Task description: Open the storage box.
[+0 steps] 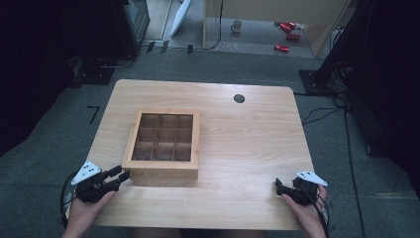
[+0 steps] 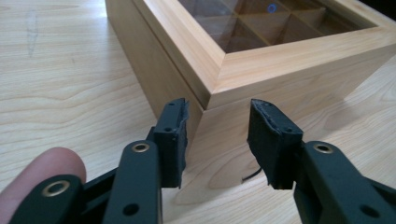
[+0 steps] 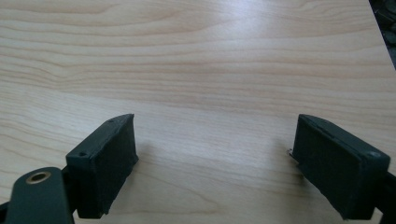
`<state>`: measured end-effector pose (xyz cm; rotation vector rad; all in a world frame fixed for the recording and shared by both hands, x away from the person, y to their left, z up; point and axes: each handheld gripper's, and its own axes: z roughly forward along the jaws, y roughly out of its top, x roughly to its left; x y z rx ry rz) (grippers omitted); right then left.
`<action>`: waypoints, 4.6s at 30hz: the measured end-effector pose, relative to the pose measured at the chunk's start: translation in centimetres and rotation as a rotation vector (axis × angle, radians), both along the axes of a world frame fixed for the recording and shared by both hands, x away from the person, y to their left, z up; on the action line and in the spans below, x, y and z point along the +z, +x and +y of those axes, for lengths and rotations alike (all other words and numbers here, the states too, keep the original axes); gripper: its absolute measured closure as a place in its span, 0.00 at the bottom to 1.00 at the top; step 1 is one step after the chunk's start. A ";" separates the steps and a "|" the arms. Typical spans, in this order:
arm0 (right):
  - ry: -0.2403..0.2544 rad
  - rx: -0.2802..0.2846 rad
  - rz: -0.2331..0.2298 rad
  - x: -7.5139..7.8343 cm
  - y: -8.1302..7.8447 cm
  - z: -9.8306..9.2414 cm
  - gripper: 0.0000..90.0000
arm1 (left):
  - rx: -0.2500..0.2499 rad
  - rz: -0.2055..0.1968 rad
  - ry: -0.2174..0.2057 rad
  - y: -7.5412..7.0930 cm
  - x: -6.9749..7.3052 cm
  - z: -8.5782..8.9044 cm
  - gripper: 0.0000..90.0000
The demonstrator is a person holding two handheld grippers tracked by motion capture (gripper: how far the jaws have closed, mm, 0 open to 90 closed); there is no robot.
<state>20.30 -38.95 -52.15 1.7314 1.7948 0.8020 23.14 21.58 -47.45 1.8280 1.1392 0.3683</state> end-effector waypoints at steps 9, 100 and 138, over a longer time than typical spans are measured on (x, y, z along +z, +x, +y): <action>-0.006 0.036 -0.056 1.7 0.1 2.6 0.16 | 0.001 -0.008 -0.044 0.3 0.5 0.2 0.73; 0.160 0.462 -0.135 3.0 2.8 25.8 0.50 | 0.018 0.025 0.013 0.6 0.1 -0.2 0.74; 0.160 0.461 -0.227 6.1 2.6 25.4 0.53 | 0.019 0.087 0.154 0.6 -2.8 1.4 0.29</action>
